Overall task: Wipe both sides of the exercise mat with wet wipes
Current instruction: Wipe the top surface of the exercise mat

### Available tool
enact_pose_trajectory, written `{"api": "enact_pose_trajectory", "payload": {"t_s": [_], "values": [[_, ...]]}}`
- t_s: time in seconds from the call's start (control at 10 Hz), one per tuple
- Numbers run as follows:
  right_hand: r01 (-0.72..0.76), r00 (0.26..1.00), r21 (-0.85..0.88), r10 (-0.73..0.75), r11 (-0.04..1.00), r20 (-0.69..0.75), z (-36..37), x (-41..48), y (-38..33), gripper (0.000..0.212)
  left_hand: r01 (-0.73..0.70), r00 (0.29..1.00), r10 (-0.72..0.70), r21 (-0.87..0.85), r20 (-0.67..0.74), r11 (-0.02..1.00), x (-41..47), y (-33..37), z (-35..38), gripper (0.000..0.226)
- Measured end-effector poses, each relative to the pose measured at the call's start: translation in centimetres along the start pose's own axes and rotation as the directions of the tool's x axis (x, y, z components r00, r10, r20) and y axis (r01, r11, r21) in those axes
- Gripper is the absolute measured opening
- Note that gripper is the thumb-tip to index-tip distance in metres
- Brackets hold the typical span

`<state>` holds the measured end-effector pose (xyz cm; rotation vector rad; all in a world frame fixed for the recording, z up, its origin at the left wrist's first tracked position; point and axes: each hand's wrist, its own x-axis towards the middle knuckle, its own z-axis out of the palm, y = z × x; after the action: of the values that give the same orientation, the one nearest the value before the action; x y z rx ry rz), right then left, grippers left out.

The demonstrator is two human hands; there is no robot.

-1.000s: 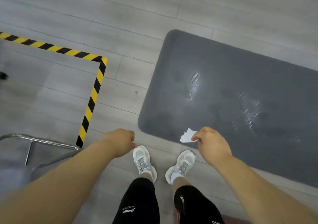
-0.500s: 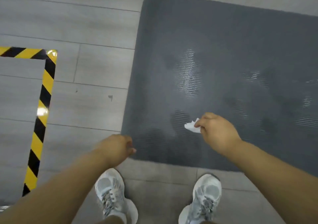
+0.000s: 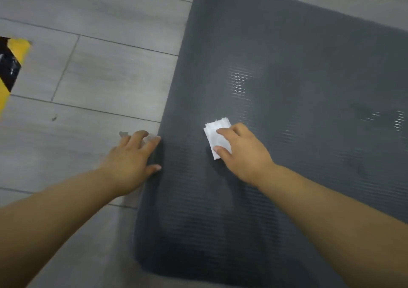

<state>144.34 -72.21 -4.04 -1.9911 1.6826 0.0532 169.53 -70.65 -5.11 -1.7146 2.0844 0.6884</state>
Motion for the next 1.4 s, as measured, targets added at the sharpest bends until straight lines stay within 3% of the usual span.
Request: {"api": "enact_pose_trajectory", "payload": {"t_s": [0.2,0.3,0.4,0.5,0.6,0.7,0.8,0.9,1.0,1.1,1.2,1.3,1.4], "values": [[-0.095,0.993,-0.104,0.087,0.990,-0.081,3.2,1.5,0.1,0.042,-0.028,0.999,0.027,0.042,0.020,0.999,0.5,-1.9,0.7,0.067],[-0.090,0.992,-0.013,0.088,0.996,-0.092,4.9,1.8,-0.7,0.043,-0.024,1.000,0.024,0.047,0.001,0.999,1.1,-3.1,0.9,0.063],[0.318,0.948,0.005,-0.318,0.948,-0.014,6.4,0.4,-2.4,0.056,0.001,0.997,-0.002,-0.015,-0.081,1.000,2.2,-4.7,0.4,0.055],[0.575,0.811,-0.036,-0.563,0.818,0.161,6.4,0.7,-2.7,0.053,0.022,0.999,-0.023,-0.024,-0.038,0.999,3.0,-5.9,0.5,0.058],[0.319,0.943,-0.120,-0.328,0.940,-0.060,4.6,5.9,-1.0,0.042,0.014,1.000,-0.013,0.047,-0.023,0.999,3.3,-6.5,1.3,0.063],[-0.143,0.929,-0.068,0.110,0.987,-0.353,1.2,12.0,0.8,0.034,0.007,1.000,-0.006,0.087,-0.013,0.996,3.5,-6.6,1.3,0.064],[-0.234,0.940,-0.039,0.216,0.971,-0.263,1.3,14.6,-1.1,0.031,0.003,1.000,-0.005,0.105,0.020,0.994,3.6,-6.7,1.2,0.063],[0.326,0.944,-0.301,-0.326,0.896,0.054,3.3,12.0,-5.6,0.038,0.009,1.000,-0.011,0.079,0.026,0.997,3.5,-6.7,1.2,0.063],[0.730,0.683,-0.258,-0.662,0.633,0.309,5.0,10.1,-6.1,0.022,0.009,1.000,-0.010,0.065,0.017,0.998,3.5,-6.7,1.4,0.064],[0.450,0.877,-0.237,-0.476,0.861,-0.063,2.5,12.7,-2.9,0.018,0.002,1.000,-0.003,0.060,0.025,0.998,3.6,-6.9,1.5,0.064],[-0.127,0.922,-0.160,0.057,0.979,-0.384,-0.3,15.5,0.6,0.012,0.004,0.999,-0.006,0.050,0.036,0.999,3.5,-6.8,1.4,0.064],[-0.079,0.958,-0.122,0.042,0.989,-0.282,1.7,14.1,-1.2,0.018,0.003,0.999,-0.005,0.037,0.038,0.999,3.4,-6.8,1.2,0.064],[0.433,0.901,0.015,-0.433,0.901,0.005,5.6,8.4,-5.4,0.019,-0.009,1.000,0.008,0.037,0.023,0.999,3.2,-6.7,1.2,0.064]]}}
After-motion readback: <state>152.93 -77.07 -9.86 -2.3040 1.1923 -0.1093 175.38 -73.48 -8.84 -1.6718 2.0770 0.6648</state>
